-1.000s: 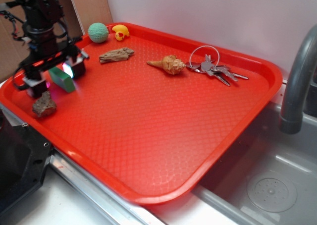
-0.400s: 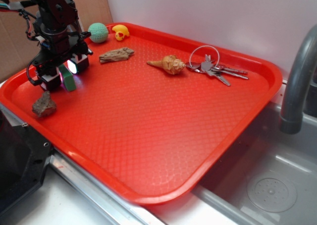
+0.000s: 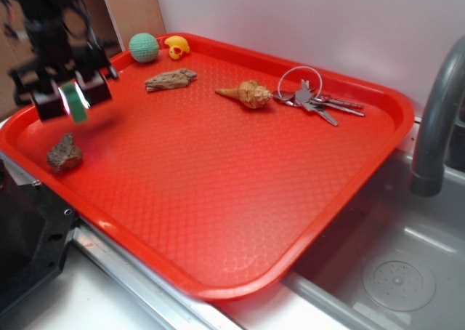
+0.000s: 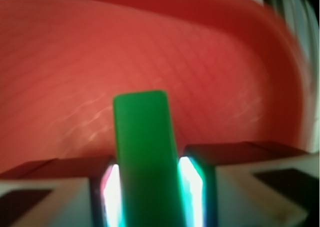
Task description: Grab the green block.
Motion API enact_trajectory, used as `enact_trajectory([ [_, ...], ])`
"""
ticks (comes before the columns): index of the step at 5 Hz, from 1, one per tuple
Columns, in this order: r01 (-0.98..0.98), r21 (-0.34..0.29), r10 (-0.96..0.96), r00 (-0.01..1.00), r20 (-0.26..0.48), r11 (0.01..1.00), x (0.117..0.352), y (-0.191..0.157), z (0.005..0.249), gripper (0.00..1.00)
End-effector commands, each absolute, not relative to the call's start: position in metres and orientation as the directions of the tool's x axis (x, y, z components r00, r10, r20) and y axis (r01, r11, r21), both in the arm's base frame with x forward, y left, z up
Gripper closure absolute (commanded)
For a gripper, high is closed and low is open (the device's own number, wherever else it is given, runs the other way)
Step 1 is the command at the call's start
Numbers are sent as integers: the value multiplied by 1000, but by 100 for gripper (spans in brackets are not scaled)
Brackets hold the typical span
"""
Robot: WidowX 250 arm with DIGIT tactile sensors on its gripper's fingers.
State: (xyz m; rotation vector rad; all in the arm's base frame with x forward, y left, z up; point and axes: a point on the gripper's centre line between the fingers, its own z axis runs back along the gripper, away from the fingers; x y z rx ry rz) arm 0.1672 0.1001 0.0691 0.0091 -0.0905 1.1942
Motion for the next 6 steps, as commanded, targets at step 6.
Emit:
enact_trajectory([
  [6,-102,-29,105,984,142,994,186,10,205,100],
])
